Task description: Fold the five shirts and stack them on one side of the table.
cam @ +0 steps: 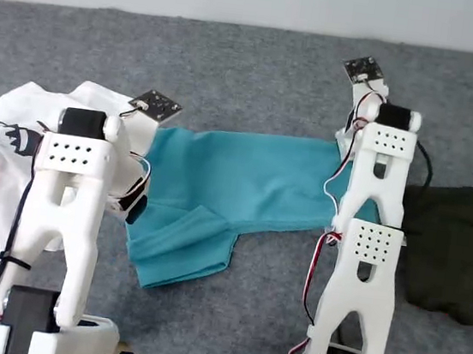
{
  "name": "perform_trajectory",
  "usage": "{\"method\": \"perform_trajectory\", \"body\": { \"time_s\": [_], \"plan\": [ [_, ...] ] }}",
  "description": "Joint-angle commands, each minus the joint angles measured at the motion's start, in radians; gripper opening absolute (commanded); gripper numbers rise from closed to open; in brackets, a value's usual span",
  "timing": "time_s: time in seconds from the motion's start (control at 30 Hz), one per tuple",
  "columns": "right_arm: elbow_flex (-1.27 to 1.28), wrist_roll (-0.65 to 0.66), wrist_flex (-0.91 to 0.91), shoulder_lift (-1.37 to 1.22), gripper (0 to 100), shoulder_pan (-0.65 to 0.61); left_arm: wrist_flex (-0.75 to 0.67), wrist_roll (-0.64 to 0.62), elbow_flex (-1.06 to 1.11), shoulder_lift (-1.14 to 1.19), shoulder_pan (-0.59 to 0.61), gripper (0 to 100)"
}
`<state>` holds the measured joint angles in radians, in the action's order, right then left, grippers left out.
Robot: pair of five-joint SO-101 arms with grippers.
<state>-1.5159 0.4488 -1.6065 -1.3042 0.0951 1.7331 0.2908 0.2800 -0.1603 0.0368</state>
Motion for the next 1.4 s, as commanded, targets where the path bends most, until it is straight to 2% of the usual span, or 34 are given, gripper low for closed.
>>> {"method": "perform_trajectory", "body": {
  "time_s": [0.0, 0.23, 0.33, 0.5, 0.63, 0.77, 0.9, 1.13, 1.37],
  "plan": [
    [-0.166, 0.009, -0.200, 0.119, 29.9, 0.015, 0.003, -0.002, 0.001, -0.032, -0.006, 11],
    [0.009, 0.005, -0.197, 0.254, 29.9, 0.079, 0.003, -0.002, 0.001, -0.032, -0.006, 11],
    [0.267, -0.044, -0.197, 0.375, 26.9, 0.104, 0.003, -0.003, 0.002, -0.032, -0.006, 11],
    [0.839, -0.054, -0.186, 0.676, 20.7, 0.087, 0.003, -0.005, 0.002, -0.032, -0.006, 11],
    [1.112, -0.060, -0.119, 0.852, 20.5, 0.079, 0.003, -0.005, 0.002, -0.032, -0.008, 11],
    [1.313, -0.061, -0.018, 0.908, 20.4, 0.087, 0.003, -0.006, 0.002, -0.032, -0.008, 11],
    [1.410, -0.061, 0.041, 0.909, 20.4, 0.081, 0.003, -0.006, 0.002, -0.032, -0.008, 11],
    [1.419, -0.052, 0.185, 0.903, 20.3, 0.090, 0.003, -0.006, 0.002, -0.032, -0.008, 11],
    [1.419, -0.052, 0.136, 0.905, 20.3, 0.082, 0.003, -0.006, 0.002, -0.032, -0.008, 11]
  ]
}}
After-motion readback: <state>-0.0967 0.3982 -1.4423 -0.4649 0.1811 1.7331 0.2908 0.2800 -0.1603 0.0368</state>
